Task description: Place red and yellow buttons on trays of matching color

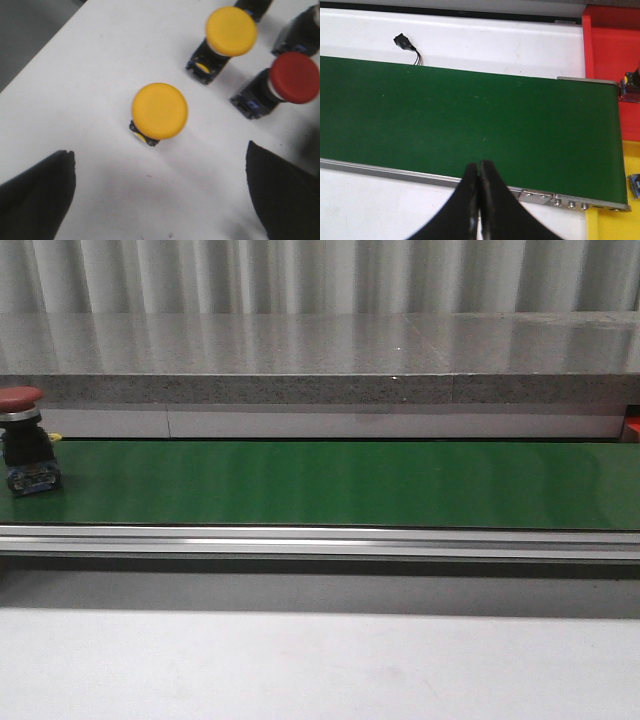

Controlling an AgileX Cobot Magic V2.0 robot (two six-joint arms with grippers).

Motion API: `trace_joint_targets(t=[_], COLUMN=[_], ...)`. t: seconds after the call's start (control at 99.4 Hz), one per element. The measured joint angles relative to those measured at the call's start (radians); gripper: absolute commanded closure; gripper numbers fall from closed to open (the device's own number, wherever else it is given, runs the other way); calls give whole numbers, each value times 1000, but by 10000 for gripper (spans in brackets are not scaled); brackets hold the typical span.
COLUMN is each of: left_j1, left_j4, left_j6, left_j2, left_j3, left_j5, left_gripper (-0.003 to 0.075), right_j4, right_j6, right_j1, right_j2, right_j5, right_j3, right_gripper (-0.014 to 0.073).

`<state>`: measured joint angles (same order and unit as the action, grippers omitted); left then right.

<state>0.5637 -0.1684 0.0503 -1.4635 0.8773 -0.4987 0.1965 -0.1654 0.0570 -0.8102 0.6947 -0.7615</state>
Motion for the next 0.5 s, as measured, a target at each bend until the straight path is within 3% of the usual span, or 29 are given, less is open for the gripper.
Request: trace_joint_targets(t=[0.503], left_j1=[14], left_j4=[0], left_j6=[-5], left_j2=[-264], left_j3=[88], left_j5=[100], left_gripper=[78], right_j4=[0], right_j6=[0], right_j1=[0], right_j2=[0], right_j5=[0], right_j3=[0], right_gripper=[718])
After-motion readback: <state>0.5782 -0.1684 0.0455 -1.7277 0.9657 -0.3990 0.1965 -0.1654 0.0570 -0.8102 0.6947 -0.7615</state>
